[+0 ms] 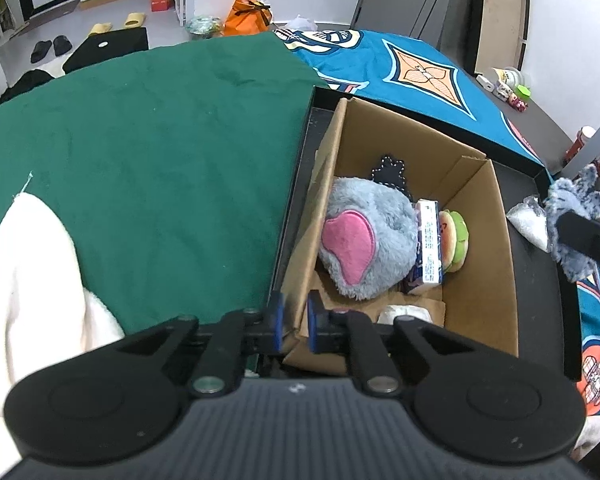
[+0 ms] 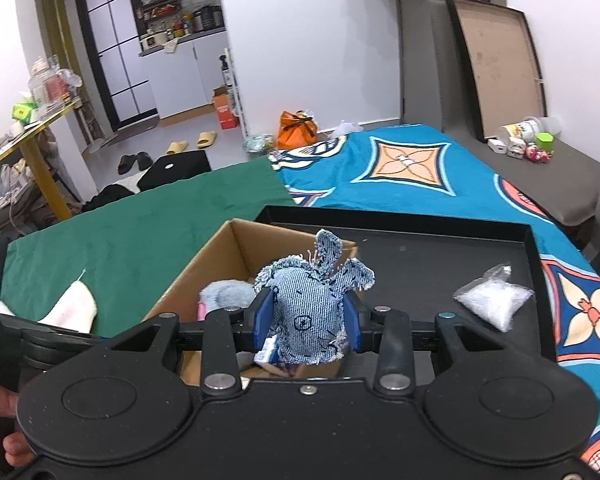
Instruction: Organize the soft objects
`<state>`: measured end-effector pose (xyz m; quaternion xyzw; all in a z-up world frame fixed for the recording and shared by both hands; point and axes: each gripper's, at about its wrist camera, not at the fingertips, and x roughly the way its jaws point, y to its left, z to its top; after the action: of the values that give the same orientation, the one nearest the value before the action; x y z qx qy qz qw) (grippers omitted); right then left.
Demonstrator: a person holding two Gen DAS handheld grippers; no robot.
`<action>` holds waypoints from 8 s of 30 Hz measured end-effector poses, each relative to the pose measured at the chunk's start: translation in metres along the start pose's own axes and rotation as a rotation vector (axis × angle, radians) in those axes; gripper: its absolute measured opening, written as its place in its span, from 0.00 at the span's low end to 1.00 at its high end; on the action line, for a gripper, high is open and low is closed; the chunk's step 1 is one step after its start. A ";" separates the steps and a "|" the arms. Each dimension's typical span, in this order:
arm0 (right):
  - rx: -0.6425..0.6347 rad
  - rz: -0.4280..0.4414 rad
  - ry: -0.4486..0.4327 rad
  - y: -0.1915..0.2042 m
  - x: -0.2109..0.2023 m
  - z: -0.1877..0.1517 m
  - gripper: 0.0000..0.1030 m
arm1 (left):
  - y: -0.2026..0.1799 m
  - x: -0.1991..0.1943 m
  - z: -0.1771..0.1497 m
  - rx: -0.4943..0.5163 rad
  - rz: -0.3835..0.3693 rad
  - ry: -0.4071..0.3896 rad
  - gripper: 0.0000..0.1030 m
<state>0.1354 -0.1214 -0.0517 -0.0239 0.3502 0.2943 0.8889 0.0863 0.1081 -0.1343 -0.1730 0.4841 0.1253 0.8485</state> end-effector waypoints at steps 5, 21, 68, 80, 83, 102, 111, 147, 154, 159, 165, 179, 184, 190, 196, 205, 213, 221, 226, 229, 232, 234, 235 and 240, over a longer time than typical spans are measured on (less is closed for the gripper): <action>-0.025 0.037 0.011 0.016 0.003 -0.001 0.36 | 0.003 0.000 0.001 -0.011 -0.015 0.003 0.11; -0.017 0.138 0.064 0.018 0.002 -0.009 0.63 | -0.003 -0.002 0.001 0.017 0.013 0.004 0.14; 0.195 -0.065 0.034 -0.144 0.039 -0.003 0.67 | -0.076 0.014 0.047 0.184 0.230 -0.052 0.65; 0.288 -0.137 0.047 -0.192 0.073 -0.021 0.63 | -0.090 0.036 0.054 0.218 0.267 -0.030 0.66; 0.275 -0.142 0.061 -0.196 0.084 -0.024 0.63 | -0.092 0.041 0.054 0.222 0.270 -0.018 0.66; 0.195 -0.185 0.098 -0.189 0.092 -0.034 0.10 | -0.087 0.038 0.049 0.218 0.275 -0.005 0.66; 0.203 -0.180 0.063 -0.179 0.059 -0.023 0.10 | -0.074 0.021 0.045 0.173 0.257 -0.029 0.66; 0.081 0.004 -0.005 -0.060 -0.004 0.021 0.10 | -0.015 0.007 0.014 0.038 0.049 -0.020 0.41; 0.033 0.058 0.018 -0.029 -0.002 0.024 0.10 | -0.008 0.007 0.013 0.012 0.002 -0.017 0.29; 0.015 0.091 0.041 -0.011 0.001 0.022 0.10 | -0.001 0.005 0.011 -0.004 -0.025 0.006 0.24; -0.015 0.136 0.064 0.012 0.004 0.021 0.10 | 0.004 0.006 0.008 -0.014 -0.046 0.014 0.14; -0.036 0.263 0.160 0.041 0.016 0.010 0.37 | 0.013 0.006 0.007 -0.048 -0.074 0.010 0.12; -0.001 0.200 0.171 0.022 0.008 0.002 0.39 | 0.011 0.004 0.008 -0.044 -0.060 0.004 0.13; 0.028 0.151 0.171 -0.003 -0.004 -0.004 0.42 | 0.001 -0.002 0.010 -0.008 -0.022 -0.002 0.16; 0.067 0.112 0.159 -0.025 -0.017 -0.007 0.50 | -0.013 -0.011 0.015 0.028 -0.005 0.003 0.25; 0.117 0.105 0.132 -0.044 -0.036 -0.009 0.61 | -0.036 -0.031 0.021 0.068 0.012 -0.015 0.60; 0.160 0.116 0.114 -0.059 -0.050 -0.011 0.74 | -0.057 -0.054 0.021 0.108 0.022 -0.013 0.73; 0.216 0.081 0.092 -0.078 -0.074 -0.010 0.98 | -0.074 -0.085 0.018 0.142 0.015 -0.035 0.92; 0.249 0.059 0.071 -0.090 -0.094 -0.007 1.00 | -0.081 -0.106 0.017 0.152 -0.004 -0.055 1.00; 0.262 0.043 0.064 -0.094 -0.106 -0.007 1.00 | -0.085 -0.120 0.015 0.171 -0.016 -0.071 1.00; 0.267 0.023 0.054 -0.095 -0.119 -0.004 1.00 | -0.088 -0.134 0.011 0.189 -0.028 -0.084 1.00; 0.264 0.009 0.047 -0.094 -0.127 -0.003 1.00 | -0.090 -0.142 0.009 0.199 -0.032 -0.094 1.00; 0.265 0.007 0.040 -0.094 -0.132 -0.003 1.00 | -0.090 -0.146 0.008 0.202 -0.037 -0.097 1.00; 0.268 -0.014 0.025 -0.094 -0.153 -0.002 1.00 | -0.093 -0.166 0.003 0.216 -0.045 -0.122 1.00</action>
<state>0.0961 -0.2766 0.0290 0.0890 0.3970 0.2382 0.8819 0.0409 0.0170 0.0269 -0.0833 0.4382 0.0637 0.8928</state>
